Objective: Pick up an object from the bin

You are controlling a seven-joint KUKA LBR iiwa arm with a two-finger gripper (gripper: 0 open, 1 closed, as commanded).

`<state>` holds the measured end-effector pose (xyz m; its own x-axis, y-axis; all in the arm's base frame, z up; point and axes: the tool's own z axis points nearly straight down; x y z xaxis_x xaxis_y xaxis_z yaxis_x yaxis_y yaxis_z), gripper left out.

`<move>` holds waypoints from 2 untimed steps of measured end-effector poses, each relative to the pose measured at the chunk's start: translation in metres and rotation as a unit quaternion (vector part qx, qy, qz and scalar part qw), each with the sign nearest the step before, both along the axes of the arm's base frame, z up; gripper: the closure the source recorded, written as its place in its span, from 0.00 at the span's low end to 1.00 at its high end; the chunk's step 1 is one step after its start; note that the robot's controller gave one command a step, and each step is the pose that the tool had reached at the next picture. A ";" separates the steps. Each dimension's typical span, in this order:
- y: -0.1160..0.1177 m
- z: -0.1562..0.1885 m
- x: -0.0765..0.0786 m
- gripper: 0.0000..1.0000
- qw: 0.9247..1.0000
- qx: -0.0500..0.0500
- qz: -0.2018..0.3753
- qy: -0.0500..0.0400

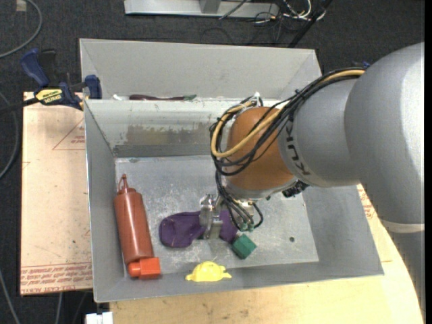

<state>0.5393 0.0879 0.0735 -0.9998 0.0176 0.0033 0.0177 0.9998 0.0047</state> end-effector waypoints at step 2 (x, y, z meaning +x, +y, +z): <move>0.000 0.018 -0.003 1.00 1.000 -0.001 0.000 0.005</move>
Offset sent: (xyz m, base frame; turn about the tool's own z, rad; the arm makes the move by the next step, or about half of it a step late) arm 0.0001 -0.0001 0.0991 0.0000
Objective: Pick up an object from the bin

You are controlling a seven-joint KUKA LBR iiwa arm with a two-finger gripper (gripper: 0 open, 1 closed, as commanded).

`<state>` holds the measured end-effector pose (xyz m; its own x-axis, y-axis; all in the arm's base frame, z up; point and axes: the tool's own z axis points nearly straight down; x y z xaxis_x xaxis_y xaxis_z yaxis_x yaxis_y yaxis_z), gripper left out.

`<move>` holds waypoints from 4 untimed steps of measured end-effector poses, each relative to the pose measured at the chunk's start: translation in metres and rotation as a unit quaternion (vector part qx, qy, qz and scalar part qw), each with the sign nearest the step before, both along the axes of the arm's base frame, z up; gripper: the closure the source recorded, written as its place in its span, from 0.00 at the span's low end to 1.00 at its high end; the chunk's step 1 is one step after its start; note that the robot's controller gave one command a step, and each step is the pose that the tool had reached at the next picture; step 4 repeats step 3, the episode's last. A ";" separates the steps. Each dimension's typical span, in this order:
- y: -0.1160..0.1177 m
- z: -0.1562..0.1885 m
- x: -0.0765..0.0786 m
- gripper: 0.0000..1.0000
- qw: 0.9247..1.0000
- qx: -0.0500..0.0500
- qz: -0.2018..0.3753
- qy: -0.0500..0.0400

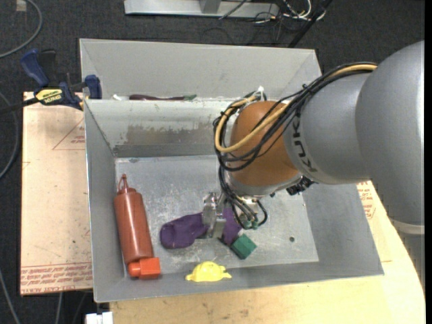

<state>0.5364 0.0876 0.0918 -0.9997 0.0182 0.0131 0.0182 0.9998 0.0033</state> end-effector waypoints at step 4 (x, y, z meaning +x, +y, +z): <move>0.001 0.037 0.003 1.00 1.000 0.001 0.000 -0.006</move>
Offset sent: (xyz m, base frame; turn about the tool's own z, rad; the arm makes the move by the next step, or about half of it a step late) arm 0.0000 0.0000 0.0447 0.0000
